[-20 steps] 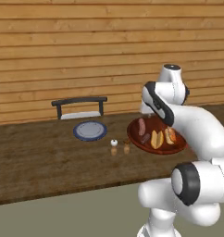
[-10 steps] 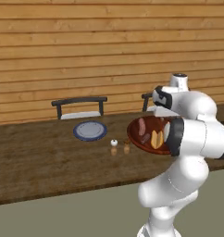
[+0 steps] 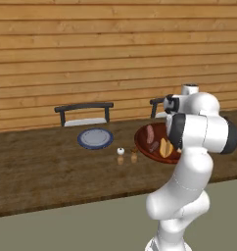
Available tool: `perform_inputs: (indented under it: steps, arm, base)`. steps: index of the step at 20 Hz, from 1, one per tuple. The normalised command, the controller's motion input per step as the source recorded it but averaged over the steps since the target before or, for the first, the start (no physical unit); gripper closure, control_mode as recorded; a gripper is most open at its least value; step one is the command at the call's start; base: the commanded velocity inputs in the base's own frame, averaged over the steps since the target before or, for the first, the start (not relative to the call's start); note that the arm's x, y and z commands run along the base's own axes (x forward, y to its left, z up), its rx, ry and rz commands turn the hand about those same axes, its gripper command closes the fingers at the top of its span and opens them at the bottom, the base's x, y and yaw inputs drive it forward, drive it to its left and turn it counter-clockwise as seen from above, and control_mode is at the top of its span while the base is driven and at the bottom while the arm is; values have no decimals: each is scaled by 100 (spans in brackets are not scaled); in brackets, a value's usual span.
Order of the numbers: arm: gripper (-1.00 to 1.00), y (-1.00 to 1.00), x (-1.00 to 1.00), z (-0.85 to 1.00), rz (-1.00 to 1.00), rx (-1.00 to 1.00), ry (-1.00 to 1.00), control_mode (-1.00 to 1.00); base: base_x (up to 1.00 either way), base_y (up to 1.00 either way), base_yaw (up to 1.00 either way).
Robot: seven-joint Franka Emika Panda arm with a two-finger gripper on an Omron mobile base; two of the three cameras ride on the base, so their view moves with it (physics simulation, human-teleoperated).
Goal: Place one bun and one sausage from the bowl on each plate.
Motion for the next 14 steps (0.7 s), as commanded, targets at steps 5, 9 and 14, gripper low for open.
perform_inputs:
  steps: [5,9,14]
  arm:
    - [-100,0,8,-33,0,3,0,-100]
    - [-100,-1,29,-27,-2,1,0,-100]
    - [-100,-9,16,-27,-2,0,0,-100]
  base:
    - [0,0,0]
    - [0,0,0]
    - [0,0,0]
